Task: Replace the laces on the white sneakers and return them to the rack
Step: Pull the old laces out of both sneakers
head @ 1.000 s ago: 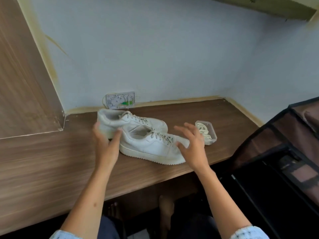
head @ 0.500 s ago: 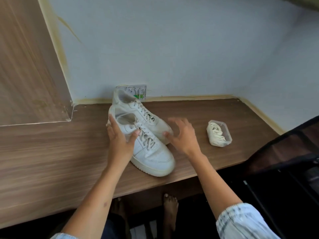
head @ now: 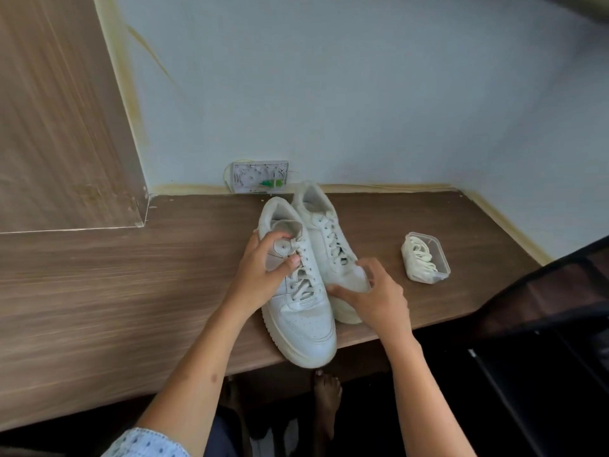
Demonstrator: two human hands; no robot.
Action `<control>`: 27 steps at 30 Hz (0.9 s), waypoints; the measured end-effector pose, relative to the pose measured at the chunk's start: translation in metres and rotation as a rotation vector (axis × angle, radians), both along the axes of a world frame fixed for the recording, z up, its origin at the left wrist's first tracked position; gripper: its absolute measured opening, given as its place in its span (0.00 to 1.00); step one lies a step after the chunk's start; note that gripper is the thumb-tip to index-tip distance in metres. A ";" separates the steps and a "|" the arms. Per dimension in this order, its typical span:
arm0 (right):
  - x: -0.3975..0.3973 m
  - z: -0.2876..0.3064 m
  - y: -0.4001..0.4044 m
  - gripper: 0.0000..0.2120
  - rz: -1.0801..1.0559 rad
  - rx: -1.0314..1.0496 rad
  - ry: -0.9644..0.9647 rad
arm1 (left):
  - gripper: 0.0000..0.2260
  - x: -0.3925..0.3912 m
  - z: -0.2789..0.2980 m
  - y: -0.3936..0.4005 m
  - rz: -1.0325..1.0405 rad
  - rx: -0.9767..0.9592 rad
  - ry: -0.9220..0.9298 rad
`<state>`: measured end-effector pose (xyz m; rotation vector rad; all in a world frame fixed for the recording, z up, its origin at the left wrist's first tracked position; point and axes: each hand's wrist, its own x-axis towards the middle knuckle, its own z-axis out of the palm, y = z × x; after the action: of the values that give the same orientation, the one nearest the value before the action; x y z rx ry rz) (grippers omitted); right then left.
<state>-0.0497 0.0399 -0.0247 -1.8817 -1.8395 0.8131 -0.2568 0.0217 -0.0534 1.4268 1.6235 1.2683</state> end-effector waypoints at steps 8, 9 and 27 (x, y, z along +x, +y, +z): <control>-0.002 -0.007 -0.021 0.34 -0.190 -0.001 -0.210 | 0.05 0.021 0.009 0.003 0.095 0.203 0.118; -0.005 -0.008 -0.020 0.33 -0.190 0.056 -0.242 | 0.03 0.021 0.011 0.004 0.113 0.246 0.142; -0.038 -0.017 0.005 0.14 0.149 0.663 0.103 | 0.18 -0.025 0.018 0.006 0.882 -0.079 -0.879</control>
<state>-0.0877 0.0447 -0.0415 -1.2740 -1.8885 0.2711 -0.2814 0.0275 -0.0357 -0.0647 1.6021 1.8821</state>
